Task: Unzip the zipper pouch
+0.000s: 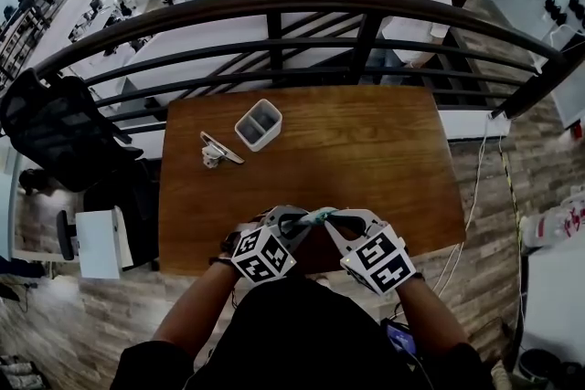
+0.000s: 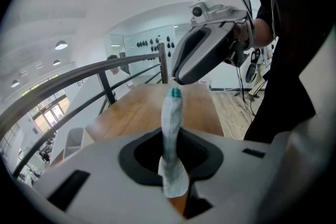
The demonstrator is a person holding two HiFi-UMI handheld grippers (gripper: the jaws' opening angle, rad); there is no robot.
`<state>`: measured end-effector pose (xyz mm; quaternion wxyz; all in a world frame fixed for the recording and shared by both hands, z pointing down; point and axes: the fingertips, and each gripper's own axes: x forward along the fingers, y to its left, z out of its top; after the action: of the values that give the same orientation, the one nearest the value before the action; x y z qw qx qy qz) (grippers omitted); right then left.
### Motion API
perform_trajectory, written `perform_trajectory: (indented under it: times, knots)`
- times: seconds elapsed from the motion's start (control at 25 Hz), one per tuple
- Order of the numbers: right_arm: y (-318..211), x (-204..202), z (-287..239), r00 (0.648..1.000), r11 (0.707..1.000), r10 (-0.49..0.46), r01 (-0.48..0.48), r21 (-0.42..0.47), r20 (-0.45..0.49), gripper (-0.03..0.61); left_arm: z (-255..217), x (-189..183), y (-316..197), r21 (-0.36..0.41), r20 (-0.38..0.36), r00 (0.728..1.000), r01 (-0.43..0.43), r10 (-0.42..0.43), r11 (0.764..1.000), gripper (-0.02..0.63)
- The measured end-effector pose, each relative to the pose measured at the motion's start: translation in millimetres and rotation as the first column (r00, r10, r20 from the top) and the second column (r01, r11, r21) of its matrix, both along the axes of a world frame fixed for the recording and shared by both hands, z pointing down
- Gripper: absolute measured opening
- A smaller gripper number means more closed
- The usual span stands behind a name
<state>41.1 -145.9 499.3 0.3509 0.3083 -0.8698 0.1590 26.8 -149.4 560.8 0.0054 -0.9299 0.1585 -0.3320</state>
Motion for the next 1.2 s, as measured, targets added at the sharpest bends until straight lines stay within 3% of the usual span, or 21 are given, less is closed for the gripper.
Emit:
perform_trajectory:
  times: [0.28,0.52,0.84,1.08,1.2]
  knots:
    - [1,11,3,0.997,0.998,0.058,-0.056,-0.036,0.044,0.002,1,0,0,-0.003,-0.002,1.000,0.006,-0.006,1.000,0.065]
    - [7,15,11,0.977,0.988,0.125,-0.107,-0.111,0.170,0.006,4,0,8,-0.007,0.013,1.000,-0.010,0.010,1.000,0.064]
    - [8,15,23,0.959,0.984,0.135,-0.100,-0.148,0.248,0.037,4,5,8,0.021,0.030,0.999,-0.038,0.037,0.999,0.064]
    - [4,14,20,0.920,0.959,0.205,-0.119,-0.258,0.336,0.060,5,4,8,0.023,0.035,0.998,-0.047,0.047,0.999,0.064]
    - [2,13,20,0.917,0.956,0.213,-0.123,-0.267,0.337,0.058,6,3,7,0.022,0.033,0.998,-0.049,0.048,0.999,0.064]
